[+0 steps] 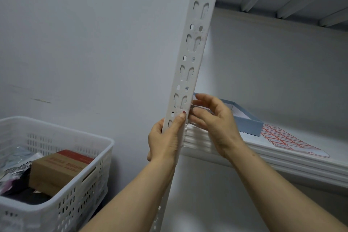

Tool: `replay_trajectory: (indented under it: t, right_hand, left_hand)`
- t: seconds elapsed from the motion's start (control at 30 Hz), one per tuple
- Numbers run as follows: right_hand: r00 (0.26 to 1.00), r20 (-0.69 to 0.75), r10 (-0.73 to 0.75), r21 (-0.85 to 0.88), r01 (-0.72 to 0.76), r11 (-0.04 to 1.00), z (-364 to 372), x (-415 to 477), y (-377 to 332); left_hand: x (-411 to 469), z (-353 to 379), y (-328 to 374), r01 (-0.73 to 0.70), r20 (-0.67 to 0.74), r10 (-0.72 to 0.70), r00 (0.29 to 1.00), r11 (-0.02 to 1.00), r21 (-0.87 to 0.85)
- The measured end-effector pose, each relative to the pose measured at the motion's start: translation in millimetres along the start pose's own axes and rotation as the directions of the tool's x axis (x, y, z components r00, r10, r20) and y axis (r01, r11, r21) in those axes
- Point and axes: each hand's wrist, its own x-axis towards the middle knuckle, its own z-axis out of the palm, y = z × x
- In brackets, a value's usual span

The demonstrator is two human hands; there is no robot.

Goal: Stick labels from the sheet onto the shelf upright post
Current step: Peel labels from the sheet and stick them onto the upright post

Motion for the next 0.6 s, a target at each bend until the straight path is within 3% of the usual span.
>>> replay_trajectory:
  t: [0.2,0.47,0.53,0.6]
  right_hand:
    - [0.993,0.019,-0.119,-0.148,0.12,0.982,1.0,-7.0,1.8]
    - [0.975,0.025,-0.219,-0.179,0.22,0.959,4.0,0.7,8.0]
    - [0.964,0.066,-0.259,-0.262,0.267,0.928,1.0,4.0,7.0]
    - [0.932,0.146,-0.331,-0.424,0.361,0.831,-3.9,8.5,4.2]
  left_hand:
    - [5.2,-2.5,-1.1,-0.006,-0.001,0.006,1.0,1.0,0.01]
    - [3.4,-3.2,6.8,0.007,-0.017,-0.006,1.0,0.998,0.055]
    - [2.4,-3.3,10.3,0.024,-0.002,-0.024,1.0,0.997,0.07]
    - [-0.1,-4.1,13.7,0.03,0.035,-0.033,0.999,0.997,0.078]
